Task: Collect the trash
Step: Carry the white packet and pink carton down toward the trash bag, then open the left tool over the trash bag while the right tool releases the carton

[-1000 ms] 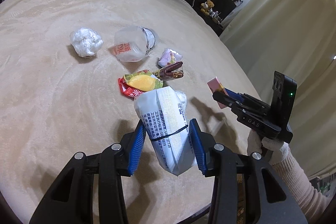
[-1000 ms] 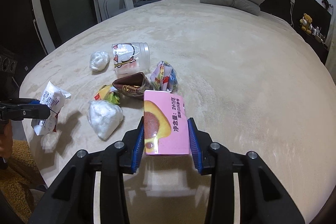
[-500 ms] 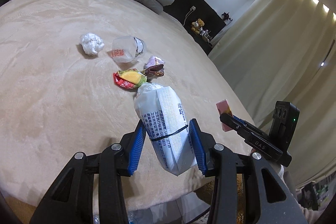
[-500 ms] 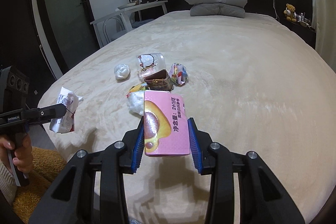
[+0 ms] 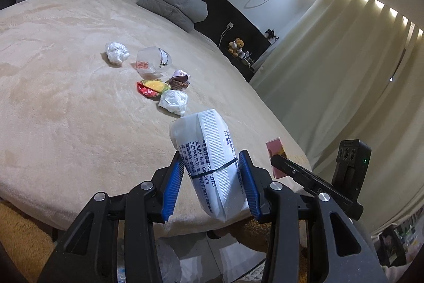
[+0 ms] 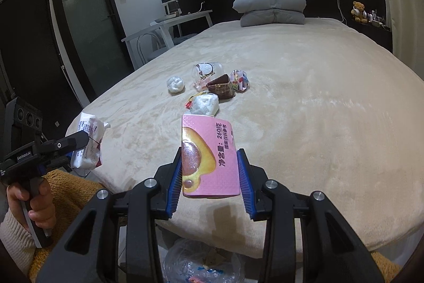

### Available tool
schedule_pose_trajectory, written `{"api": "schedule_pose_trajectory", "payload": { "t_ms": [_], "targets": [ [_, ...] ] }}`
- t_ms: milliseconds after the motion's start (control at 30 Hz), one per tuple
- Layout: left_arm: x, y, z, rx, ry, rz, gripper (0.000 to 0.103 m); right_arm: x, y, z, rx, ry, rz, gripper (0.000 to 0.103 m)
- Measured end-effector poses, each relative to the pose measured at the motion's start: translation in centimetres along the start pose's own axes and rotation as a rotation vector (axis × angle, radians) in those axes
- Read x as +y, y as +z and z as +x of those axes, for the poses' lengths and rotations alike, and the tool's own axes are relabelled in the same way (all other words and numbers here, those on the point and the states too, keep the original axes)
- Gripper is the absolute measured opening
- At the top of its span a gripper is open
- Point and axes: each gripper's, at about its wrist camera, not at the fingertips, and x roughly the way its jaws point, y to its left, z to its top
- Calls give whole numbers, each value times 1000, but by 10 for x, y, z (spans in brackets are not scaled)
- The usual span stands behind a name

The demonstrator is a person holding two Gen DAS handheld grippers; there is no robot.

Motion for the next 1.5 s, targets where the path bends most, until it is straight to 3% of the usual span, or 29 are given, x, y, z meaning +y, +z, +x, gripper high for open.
{"api": "schedule_pose_trajectory", "payload": {
  "t_ms": [467,767,1100,1500],
  "targets": [
    [-30,-50,-18,40,8,38,41,30,-45,-31,43,19,69,39],
    [-28,-75,-25,94,87,20,41,40,-70,-33,144,58,155,39],
    [-8,-94,3,286,149,-75,41,37,-93,-9,322,75,254,39],
    [9,-127,55,483,254,-76,42,15,-131,38,531,39,356,39]
  ]
}}
